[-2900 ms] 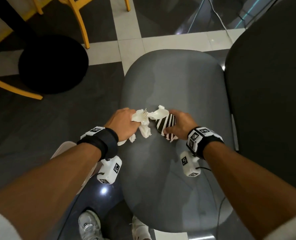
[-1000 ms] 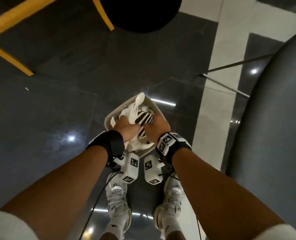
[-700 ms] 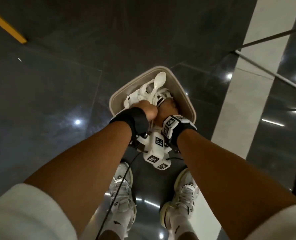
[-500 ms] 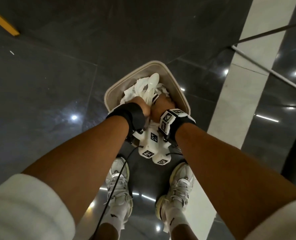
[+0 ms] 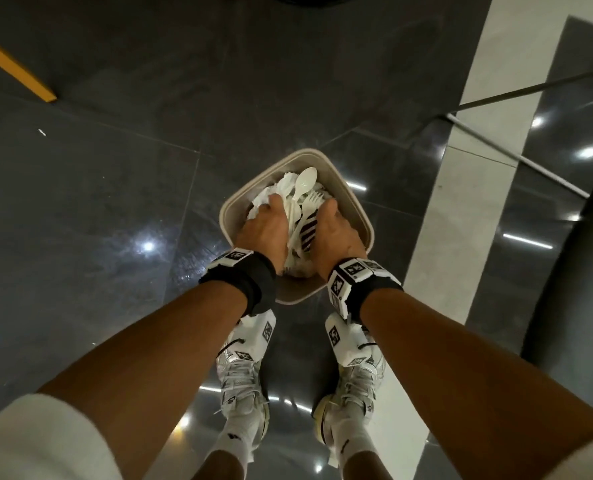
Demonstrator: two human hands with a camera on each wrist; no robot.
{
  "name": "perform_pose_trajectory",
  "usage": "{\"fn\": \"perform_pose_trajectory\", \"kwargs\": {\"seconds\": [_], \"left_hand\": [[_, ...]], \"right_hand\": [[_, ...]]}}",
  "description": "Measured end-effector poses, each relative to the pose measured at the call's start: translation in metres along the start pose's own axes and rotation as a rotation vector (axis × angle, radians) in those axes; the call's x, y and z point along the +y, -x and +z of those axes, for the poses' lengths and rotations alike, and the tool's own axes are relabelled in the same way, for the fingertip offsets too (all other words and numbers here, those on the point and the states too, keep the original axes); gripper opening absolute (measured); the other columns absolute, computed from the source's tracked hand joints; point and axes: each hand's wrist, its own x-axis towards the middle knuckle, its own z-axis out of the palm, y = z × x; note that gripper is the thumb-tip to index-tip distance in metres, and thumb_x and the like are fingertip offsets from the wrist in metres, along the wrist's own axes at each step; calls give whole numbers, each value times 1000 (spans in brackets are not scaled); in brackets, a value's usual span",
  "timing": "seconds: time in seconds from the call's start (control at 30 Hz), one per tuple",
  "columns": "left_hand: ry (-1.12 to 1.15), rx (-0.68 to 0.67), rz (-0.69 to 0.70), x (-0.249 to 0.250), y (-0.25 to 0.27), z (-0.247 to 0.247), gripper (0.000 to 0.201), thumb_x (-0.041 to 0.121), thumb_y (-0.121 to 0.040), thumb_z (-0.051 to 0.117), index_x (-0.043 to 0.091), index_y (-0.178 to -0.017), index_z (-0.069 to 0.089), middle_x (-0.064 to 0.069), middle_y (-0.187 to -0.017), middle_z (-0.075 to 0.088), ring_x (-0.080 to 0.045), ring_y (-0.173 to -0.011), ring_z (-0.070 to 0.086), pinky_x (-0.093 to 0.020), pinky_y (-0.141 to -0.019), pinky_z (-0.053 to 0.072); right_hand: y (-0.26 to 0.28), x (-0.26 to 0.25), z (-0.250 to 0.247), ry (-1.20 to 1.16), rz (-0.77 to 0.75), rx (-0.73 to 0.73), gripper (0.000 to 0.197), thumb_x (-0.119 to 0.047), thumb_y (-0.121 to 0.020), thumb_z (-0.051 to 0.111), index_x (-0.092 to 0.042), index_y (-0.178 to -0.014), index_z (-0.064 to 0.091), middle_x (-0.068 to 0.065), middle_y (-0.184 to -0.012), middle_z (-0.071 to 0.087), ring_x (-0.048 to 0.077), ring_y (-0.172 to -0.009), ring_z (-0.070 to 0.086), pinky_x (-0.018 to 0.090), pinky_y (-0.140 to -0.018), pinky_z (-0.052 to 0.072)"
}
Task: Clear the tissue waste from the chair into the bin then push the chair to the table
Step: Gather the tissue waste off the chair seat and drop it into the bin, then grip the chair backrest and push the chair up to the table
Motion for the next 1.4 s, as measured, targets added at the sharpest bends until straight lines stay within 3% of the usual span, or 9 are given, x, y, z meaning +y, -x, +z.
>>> {"fn": "perform_pose_trajectory", "kwargs": {"seconds": [0.23,0.5,0.73,0.93,1.07,1.2,1.27,1.3,1.4], "left_hand": [[53,-295,101,-1,-1,7,45,30,-80,71,15,-122,61,-9,-122,64,-31,-115,60,-43,-99,50],[12,-150,161,5,67,-44,28,28,-88,60,12,-110,67,-14,-111,70,-34,-101,66,-34,-78,51],[106,-340,33,-11,232,-139,26,20,-92,47,8,-100,69,-11,-105,71,-28,-100,66,-39,-89,53],[145,-296,-156,-61,406,-194,25,18,-92,56,6,-103,74,-14,-113,72,-30,-109,66,-34,-94,46],[151,-301,-281,-108,506,-196,18,14,-93,60,11,-81,73,-24,-98,74,-36,-97,71,-36,-87,50],[145,-394,-382,-137,568,-193,12,-4,-91,64,-7,-96,74,-37,-109,68,-46,-100,67,-42,-99,47],[171,-436,-359,-150,580,-189,22,-9,-78,75,-6,-100,71,-41,-100,65,-50,-83,63,-24,-114,30],[168,-463,-347,-156,585,-187,24,-6,-75,77,-3,-97,70,-34,-89,65,-40,-70,60,-14,-105,33],[139,-503,-319,-168,590,-187,16,2,-91,61,9,-81,70,-16,-79,67,-26,-63,58,-33,-68,44]], "right_hand": [[-22,-5,8,170,-25,-216,37,-14,-96,56,-2,-131,56,21,-133,58,38,-123,57,40,-94,47],[47,-26,-43,129,-2,-261,34,-23,-102,50,-8,-132,56,12,-133,60,30,-125,57,38,-105,47],[232,0,-124,-235,-52,-259,22,-27,-98,51,-20,-107,70,3,-118,69,25,-110,64,27,-88,42],[408,119,-122,-360,138,-329,31,-56,-72,49,-30,-78,66,3,-99,73,28,-97,69,45,-94,53],[525,180,-102,-300,380,-451,20,-21,-98,53,-16,-81,62,5,-87,64,25,-86,64,32,-82,49],[622,246,-17,-415,573,-458,16,-11,-92,65,-10,-76,64,8,-69,65,32,-68,65,33,-65,53],[663,247,22,-509,606,-399,14,-4,-91,65,-4,-77,62,10,-58,60,31,-53,59,31,-53,47],[682,241,43,-573,619,-356,13,-3,-89,65,-3,-77,62,10,-57,60,27,-51,56,30,-53,44],[720,202,76,-714,710,-304,17,-12,-93,60,-10,-78,69,5,-69,71,24,-64,65,32,-60,47]]}}
